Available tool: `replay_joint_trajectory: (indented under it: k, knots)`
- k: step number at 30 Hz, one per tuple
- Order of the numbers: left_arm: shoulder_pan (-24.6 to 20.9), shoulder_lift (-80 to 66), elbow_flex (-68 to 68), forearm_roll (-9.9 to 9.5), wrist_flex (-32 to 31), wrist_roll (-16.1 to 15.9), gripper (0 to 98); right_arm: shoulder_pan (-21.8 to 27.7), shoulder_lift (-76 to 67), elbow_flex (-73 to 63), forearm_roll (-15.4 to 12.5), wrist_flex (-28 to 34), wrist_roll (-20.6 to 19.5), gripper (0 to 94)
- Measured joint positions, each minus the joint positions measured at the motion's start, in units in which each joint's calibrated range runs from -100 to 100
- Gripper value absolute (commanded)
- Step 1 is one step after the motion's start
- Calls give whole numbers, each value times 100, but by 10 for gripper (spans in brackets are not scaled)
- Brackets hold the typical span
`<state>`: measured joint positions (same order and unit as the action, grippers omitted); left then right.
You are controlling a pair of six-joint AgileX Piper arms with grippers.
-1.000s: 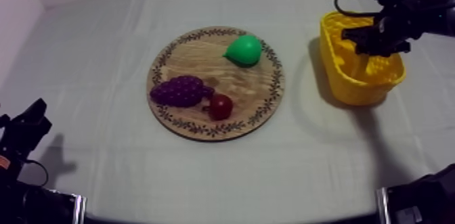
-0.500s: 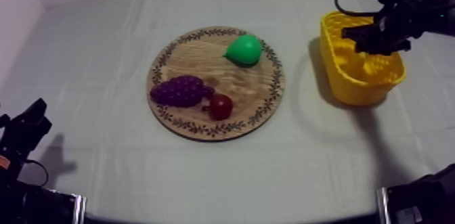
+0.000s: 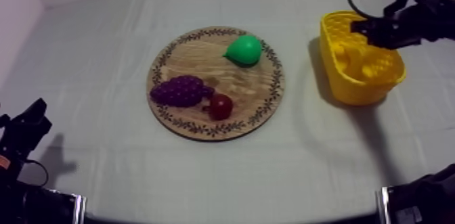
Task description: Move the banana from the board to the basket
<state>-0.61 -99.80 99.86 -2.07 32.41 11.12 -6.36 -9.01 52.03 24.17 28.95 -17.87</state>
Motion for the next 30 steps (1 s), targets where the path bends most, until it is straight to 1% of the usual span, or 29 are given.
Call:
replay_joint_trajectory:
  k: [4, 6, 12, 17, 19, 23, 30]
  knots:
    - [0, 0, 0, 0, 0, 0, 1, 44, -700, 736, 314, -385, -256, 6]
    - [0, 0, 0, 0, 0, 0, 1, 64, -1135, 1180, 421, -560, -368, 6]
    - [0, 0, 0, 0, 0, 0, 1, 222, -2487, 2486, 501, -891, -421, 6]
    - [0, 0, 0, 0, 0, 0, 1, 182, -3693, 3451, 508, -923, -350, 6]
    - [0, 0, 0, 0, 0, 0, 1, 115, -4210, 3830, 356, -790, -256, 6]
    - [0, 0, 0, 0, 0, 0, 1, 14, -5129, 4347, -160, -446, 116, 6]
    - [0, 0, 0, 0, 0, 0, 1, 59, -6693, 4707, -1235, 87, 1148, 6]
